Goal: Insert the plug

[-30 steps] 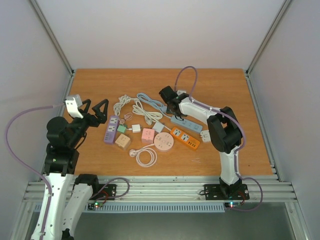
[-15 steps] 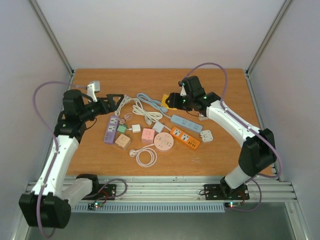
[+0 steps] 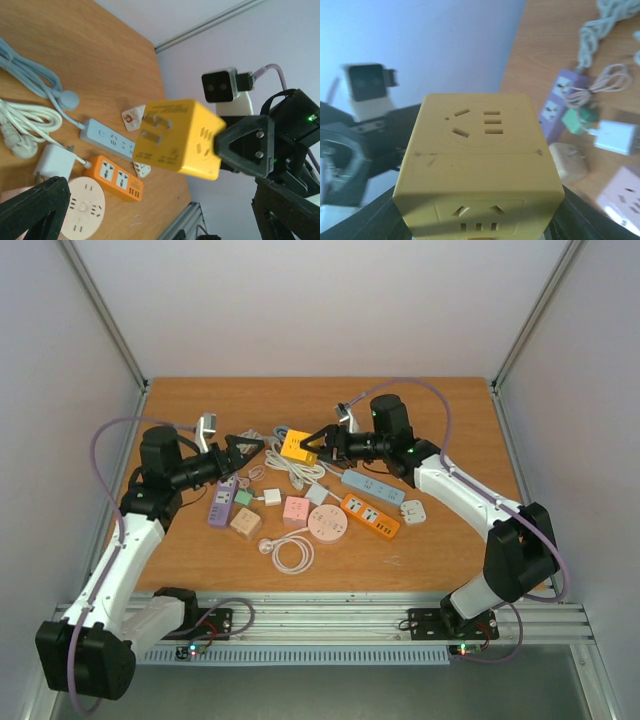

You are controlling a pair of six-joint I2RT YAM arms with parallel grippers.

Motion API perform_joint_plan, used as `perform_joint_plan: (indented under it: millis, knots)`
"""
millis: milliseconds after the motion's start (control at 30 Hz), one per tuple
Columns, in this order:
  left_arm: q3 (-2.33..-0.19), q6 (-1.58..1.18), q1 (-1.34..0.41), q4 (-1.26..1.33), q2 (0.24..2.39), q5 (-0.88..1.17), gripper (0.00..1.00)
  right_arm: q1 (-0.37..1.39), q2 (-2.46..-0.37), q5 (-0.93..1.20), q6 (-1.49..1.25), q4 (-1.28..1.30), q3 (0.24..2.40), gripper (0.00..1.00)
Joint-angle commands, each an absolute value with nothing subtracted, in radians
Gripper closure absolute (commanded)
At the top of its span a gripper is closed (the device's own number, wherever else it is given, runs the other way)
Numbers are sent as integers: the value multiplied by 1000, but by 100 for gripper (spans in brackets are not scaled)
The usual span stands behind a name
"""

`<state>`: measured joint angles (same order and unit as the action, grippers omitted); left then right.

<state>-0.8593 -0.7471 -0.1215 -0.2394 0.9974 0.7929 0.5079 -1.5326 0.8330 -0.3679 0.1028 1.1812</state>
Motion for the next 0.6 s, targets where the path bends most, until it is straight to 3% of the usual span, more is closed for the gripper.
perform_joint_plan:
  millis: [0, 267, 567]
  knots:
    - [-786, -943, -138, -54, 955, 872, 1, 518, -1512, 966, -603, -204, 1153, 51]
    - [-752, -1177, -167, 119, 916, 929, 1, 556, -1465, 937, -670, -207, 1136, 51]
    - [-775, -1221, -221, 138, 1000, 924, 2, 579, -1442, 1006, -663, -155, 1162, 50]
